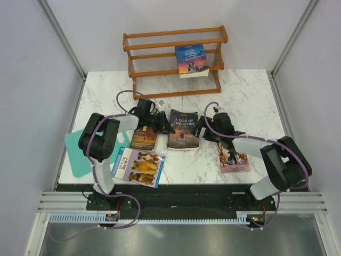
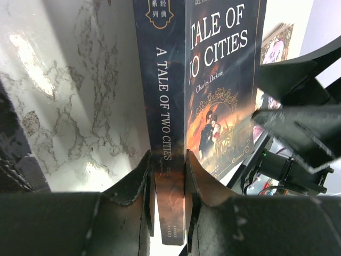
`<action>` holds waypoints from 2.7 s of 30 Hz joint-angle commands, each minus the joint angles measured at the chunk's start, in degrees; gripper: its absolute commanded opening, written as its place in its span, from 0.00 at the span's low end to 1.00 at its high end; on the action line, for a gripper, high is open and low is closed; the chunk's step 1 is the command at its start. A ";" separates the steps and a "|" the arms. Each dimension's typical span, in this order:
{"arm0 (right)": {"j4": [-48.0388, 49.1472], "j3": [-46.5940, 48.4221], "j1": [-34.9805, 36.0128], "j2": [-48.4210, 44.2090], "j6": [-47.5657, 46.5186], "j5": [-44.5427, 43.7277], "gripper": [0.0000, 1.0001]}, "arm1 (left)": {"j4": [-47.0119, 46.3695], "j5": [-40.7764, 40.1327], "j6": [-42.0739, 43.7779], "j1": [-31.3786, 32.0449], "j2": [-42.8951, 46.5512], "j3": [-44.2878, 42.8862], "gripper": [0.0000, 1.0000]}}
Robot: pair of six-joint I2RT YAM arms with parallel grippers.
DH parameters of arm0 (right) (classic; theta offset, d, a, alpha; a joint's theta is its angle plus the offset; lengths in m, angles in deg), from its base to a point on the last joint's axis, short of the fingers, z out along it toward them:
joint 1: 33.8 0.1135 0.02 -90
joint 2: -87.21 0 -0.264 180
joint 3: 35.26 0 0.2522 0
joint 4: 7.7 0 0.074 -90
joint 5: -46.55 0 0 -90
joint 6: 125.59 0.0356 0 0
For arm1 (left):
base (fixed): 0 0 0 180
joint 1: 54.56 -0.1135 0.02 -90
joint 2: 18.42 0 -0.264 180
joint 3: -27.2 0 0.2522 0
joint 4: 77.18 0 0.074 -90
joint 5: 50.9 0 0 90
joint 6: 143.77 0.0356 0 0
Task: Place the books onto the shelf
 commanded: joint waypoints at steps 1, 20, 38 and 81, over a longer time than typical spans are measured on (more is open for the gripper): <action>5.35 3.78 2.38 3.20 1.95 2.12 0.96 | 0.72 -2.41 2.87 0.32 -0.58 -1.30 0.02; 10.00 8.35 6.95 12.62 3.88 8.54 0.21 | -11.48 2.86 -3.19 5.77 -2.51 -2.53 0.71; 7.47 4.84 6.86 2.81 3.62 4.95 0.76 | -29.17 10.42 -14.98 7.71 2.23 -5.51 0.02; 31.79 -6.94 -2.28 -13.40 22.16 17.68 0.91 | -58.44 15.87 -41.52 4.02 -1.72 -15.98 0.02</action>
